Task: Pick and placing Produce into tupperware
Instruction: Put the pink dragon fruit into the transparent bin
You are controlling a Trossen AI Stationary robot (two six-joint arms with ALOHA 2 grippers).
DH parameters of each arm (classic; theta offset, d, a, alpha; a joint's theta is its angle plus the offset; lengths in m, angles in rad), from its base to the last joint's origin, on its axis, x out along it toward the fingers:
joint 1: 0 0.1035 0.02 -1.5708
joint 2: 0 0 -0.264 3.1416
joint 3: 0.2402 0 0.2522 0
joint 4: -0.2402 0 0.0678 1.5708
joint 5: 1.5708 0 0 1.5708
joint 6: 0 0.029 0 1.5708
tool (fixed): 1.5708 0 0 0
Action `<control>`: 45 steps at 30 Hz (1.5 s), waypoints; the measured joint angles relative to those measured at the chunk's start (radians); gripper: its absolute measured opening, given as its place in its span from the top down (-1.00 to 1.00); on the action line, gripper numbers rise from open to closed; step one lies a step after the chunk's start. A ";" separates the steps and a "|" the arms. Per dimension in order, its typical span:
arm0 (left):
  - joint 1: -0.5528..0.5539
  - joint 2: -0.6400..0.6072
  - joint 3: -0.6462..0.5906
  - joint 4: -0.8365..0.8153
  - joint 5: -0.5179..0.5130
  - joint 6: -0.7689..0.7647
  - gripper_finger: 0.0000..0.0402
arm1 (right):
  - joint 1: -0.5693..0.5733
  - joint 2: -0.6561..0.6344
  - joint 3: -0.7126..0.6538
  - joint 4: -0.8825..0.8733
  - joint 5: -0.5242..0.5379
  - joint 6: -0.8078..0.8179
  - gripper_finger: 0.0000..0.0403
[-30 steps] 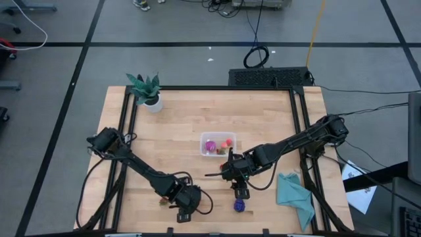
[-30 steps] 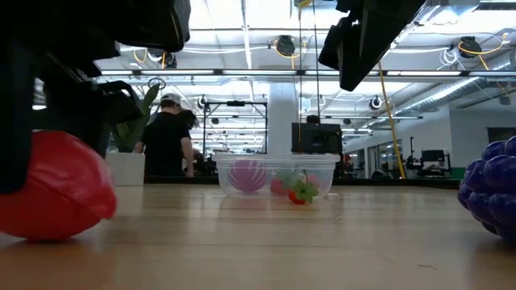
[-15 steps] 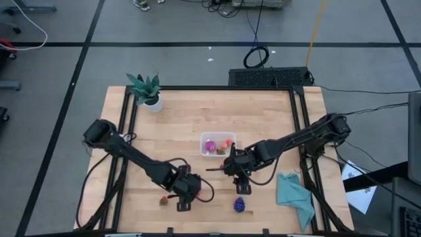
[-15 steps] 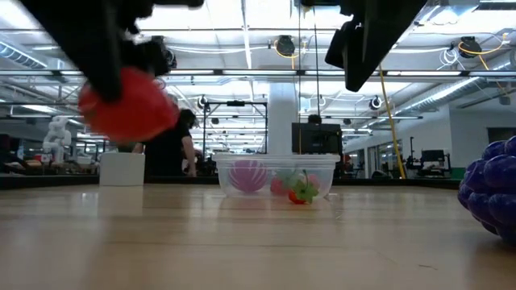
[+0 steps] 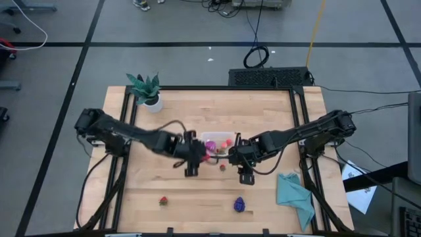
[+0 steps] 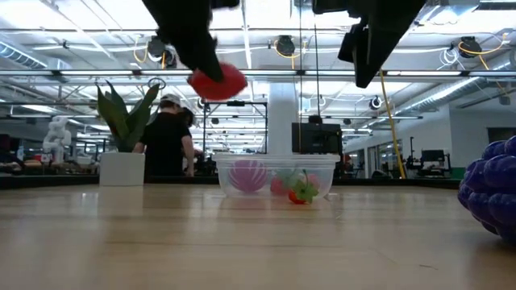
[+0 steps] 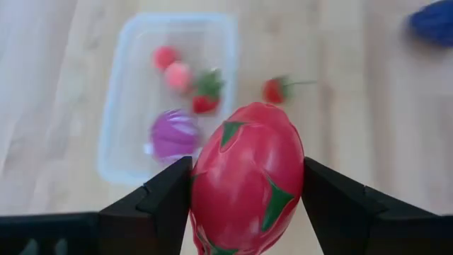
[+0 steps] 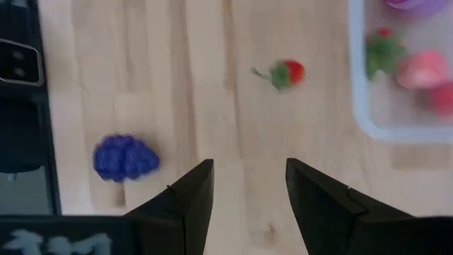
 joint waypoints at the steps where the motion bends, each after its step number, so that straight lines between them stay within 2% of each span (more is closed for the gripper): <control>1: 0.028 0.001 0.000 -0.004 0.014 0.015 -0.18 | -0.004 -0.004 0.000 -0.010 0.001 0.000 0.16; 10: 0.183 0.007 0.000 0.158 0.131 0.186 -0.18 | -0.022 -0.041 0.000 -0.082 0.027 -0.001 0.16; 18: 0.262 0.035 0.000 0.273 0.187 0.235 -0.18 | -0.023 -0.063 -0.001 -0.124 0.023 -0.002 0.16; 33: 0.282 0.213 0.000 0.412 0.254 0.249 -0.18 | -0.024 -0.062 -0.001 -0.231 0.027 0.011 0.16; 45: 0.283 0.308 -0.001 0.468 0.281 0.233 -0.18 | -0.024 -0.065 -0.001 -0.293 0.105 0.022 0.16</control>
